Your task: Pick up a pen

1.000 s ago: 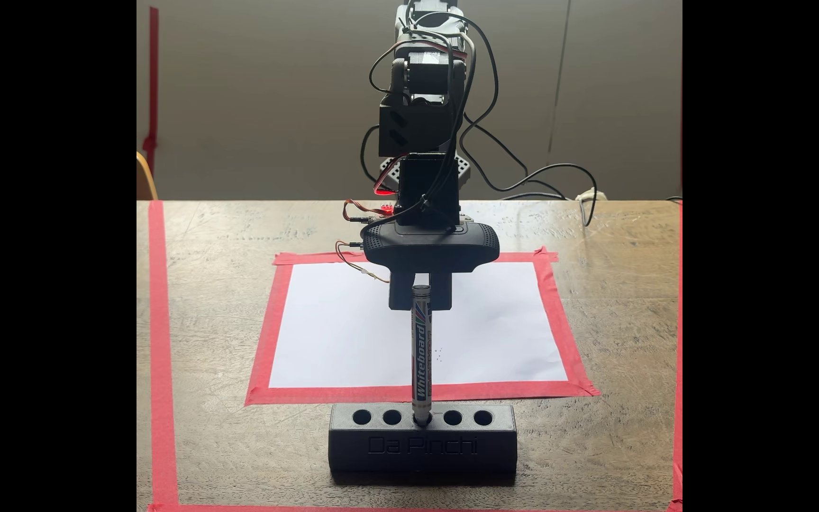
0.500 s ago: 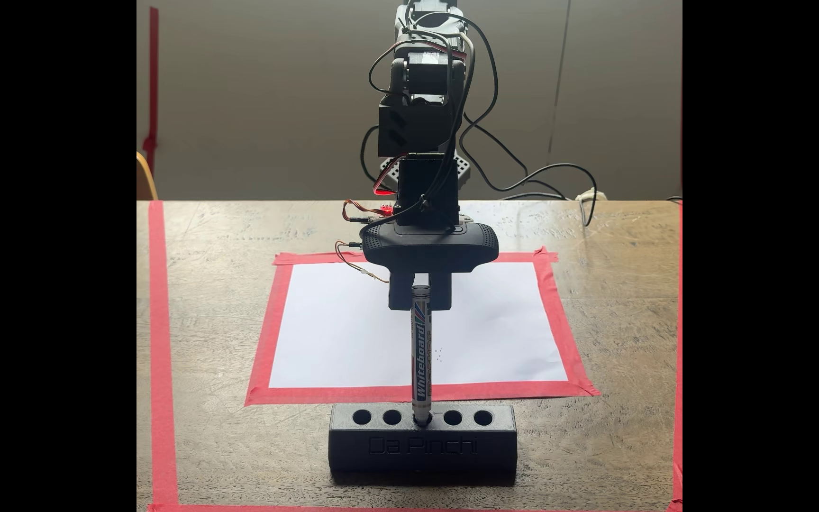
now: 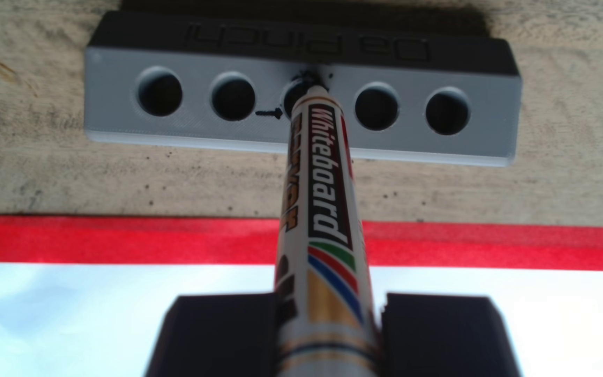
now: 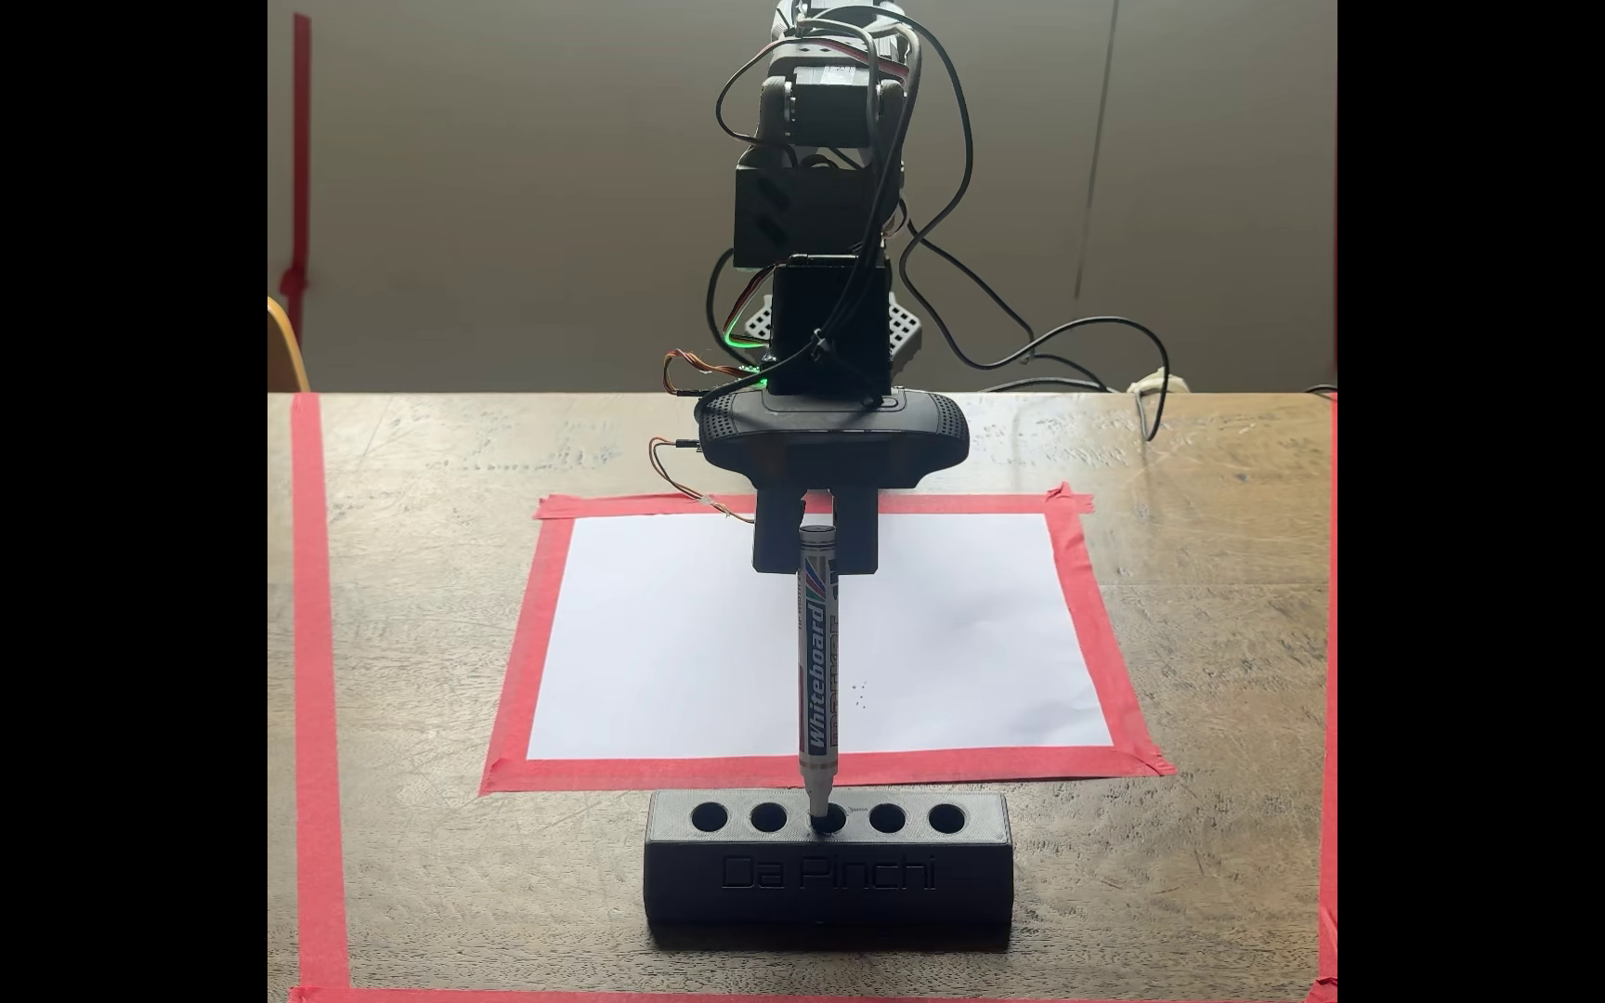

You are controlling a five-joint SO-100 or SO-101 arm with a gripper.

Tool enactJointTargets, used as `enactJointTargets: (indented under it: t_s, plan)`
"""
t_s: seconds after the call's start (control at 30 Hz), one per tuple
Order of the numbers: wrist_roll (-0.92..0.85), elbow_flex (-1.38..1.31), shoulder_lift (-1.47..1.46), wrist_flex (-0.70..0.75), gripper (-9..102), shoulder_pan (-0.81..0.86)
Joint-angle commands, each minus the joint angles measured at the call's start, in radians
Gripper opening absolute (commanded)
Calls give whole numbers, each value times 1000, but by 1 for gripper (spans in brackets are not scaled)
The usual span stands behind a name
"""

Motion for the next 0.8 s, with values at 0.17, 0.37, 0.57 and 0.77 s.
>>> enactJointTargets:
  t_s: [0.17,0.37,0.57,0.77]
  plan:
    - [-2,-66,181,137,-1,32]
    - [-57,-64,318,295,-1,52]
    - [-146,-64,407,540,-1,48]
    - [-158,104,469,565,-1,46]
